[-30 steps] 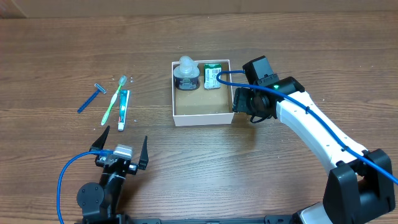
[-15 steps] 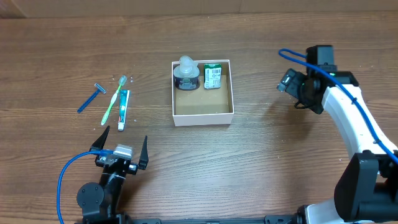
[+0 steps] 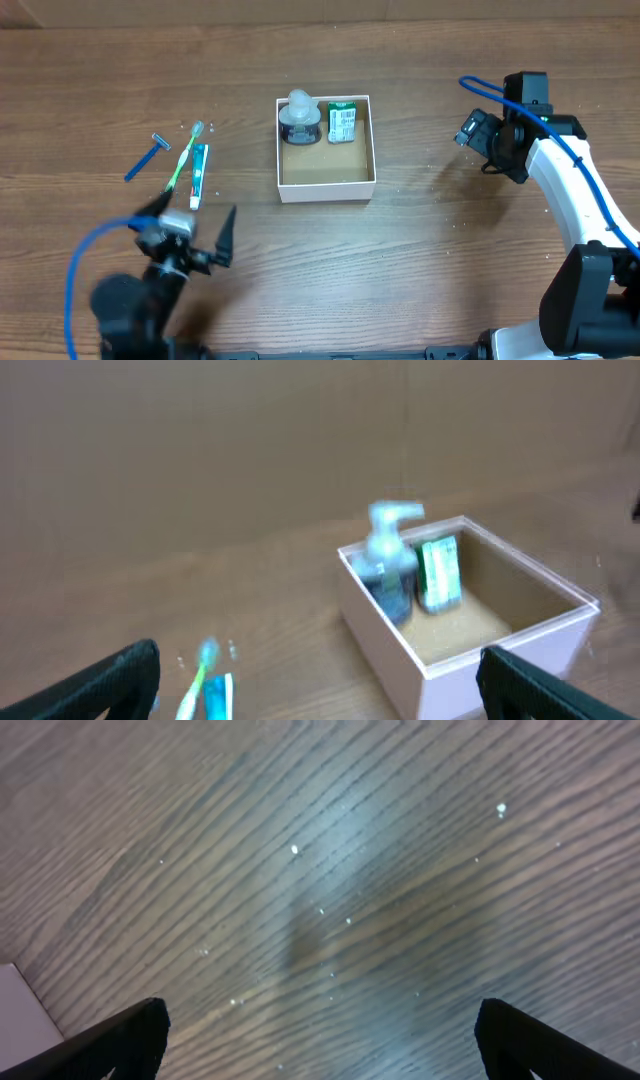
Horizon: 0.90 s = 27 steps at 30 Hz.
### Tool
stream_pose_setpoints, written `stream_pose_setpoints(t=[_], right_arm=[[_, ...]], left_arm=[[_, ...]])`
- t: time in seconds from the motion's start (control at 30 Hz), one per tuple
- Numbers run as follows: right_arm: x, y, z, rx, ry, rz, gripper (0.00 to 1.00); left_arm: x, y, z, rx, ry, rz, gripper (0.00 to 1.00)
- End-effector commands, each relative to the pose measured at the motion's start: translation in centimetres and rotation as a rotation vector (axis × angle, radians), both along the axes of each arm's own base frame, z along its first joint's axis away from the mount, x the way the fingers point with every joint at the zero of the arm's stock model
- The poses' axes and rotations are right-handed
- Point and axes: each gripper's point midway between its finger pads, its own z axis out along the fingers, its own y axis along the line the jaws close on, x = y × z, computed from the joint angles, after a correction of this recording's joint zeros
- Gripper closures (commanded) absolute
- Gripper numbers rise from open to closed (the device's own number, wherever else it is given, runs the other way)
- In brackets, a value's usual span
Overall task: Pack container
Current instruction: 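Reach the left gripper to the teal toothpaste tube and grasp it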
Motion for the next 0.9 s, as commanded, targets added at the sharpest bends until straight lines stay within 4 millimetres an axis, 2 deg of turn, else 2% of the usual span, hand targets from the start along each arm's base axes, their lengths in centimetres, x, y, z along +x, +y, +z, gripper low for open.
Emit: stream_pose_setpoints(t=[0.0, 0.1, 0.13, 0.2, 0.33, 0.43, 0.53, 0.57, 0.63, 0.7, 0.87], right_arm=[[0.7, -0.2, 0.6, -0.010, -0.021, -0.004, 0.00], [0.7, -0.2, 0.6, -0.010, -0.021, -0.005, 0.00], [0.7, -0.2, 0.6, -0.010, -0.021, -0.004, 0.00], [0.7, -0.2, 0.6, -0.010, -0.021, -0.004, 0.00], [0.7, -0.2, 0.6, -0.010, -0.021, -0.004, 0.00], [0.7, -0.2, 0.6, -0.010, -0.021, -0.004, 0.00], [0.7, -0.2, 0.6, -0.010, -0.021, -0.004, 0.00], [0.7, -0.2, 0.6, -0.010, -0.021, -0.005, 0.00], [0.7, -0.2, 0.6, -0.010, -0.021, -0.004, 0.00], [0.7, -0.2, 0.6, -0.010, -0.021, -0.004, 0.00], [0.7, -0.2, 0.6, -0.010, -0.021, -0.004, 0.00]], left_arm=[[3.9, 0.5, 3.4, -0.062, 0.218, -0.006, 0.00], [6.9, 0.3, 3.8, -0.127, 0.520, -0.045, 0.00], [7.0, -0.4, 3.3, -0.194, 0.660, -0.075, 0.00], [8.1, -0.2, 1.8, -0.221, 0.785, -0.072, 0.00], [10.5, 0.4, -4.2, -0.245, 0.968, -0.049, 0.00], [12.2, 2.0, -10.2, -0.211, 1.111, 0.027, 0.00], [13.0, 4.3, -15.8, -0.236, 1.262, 0.229, 0.00], [13.1, 5.0, -17.3, -0.232, 1.294, 0.287, 0.07], [13.0, 5.9, -19.6, -0.226, 1.348, 0.365, 0.14], [12.7, 6.8, -21.4, -0.205, 1.387, 0.434, 0.17], [13.2, 6.9, -23.4, -0.121, 1.392, 0.467, 0.23]])
